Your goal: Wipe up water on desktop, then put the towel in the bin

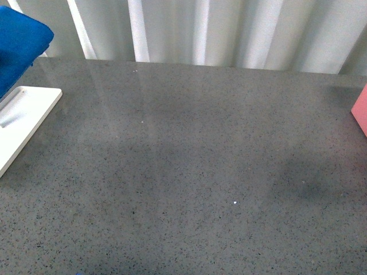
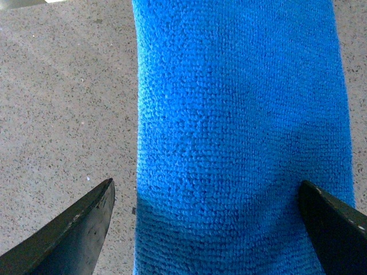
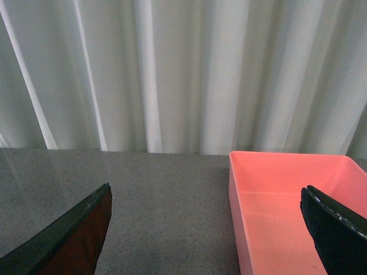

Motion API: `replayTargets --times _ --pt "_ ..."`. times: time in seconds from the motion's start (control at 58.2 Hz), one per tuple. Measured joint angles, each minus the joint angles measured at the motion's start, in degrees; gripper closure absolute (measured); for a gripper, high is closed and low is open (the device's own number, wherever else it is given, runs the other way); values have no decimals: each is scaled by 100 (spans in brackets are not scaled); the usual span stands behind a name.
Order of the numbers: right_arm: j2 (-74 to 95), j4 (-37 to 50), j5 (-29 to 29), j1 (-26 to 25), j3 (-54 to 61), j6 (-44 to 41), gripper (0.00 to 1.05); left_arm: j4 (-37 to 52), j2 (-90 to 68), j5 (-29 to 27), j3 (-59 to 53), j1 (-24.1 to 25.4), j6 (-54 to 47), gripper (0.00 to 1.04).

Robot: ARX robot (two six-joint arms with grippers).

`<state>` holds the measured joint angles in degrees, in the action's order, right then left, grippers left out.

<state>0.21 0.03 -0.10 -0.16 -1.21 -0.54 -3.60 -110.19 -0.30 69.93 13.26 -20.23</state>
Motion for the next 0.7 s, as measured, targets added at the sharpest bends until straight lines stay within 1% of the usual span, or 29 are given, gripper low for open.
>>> replayTargets --times 0.086,0.12,0.395,0.515,0.567,0.635,0.704 --pt "0 0 0 0 0 0 7 35 0 -17 -31 2 42 7" --pt "0 0 0 0 0 0 7 57 0 -15 -44 4 61 11" --pt "0 0 0 0 0 0 7 203 227 173 -203 2 278 54" --pt "0 0 0 0 0 0 7 205 446 393 -264 -4 387 72" --pt "0 0 0 0 0 0 7 205 588 540 -308 -26 400 83" --pt "0 0 0 0 0 0 7 192 728 686 -358 -57 404 94" --pt "0 0 0 0 0 0 7 184 866 807 -420 -90 442 102"
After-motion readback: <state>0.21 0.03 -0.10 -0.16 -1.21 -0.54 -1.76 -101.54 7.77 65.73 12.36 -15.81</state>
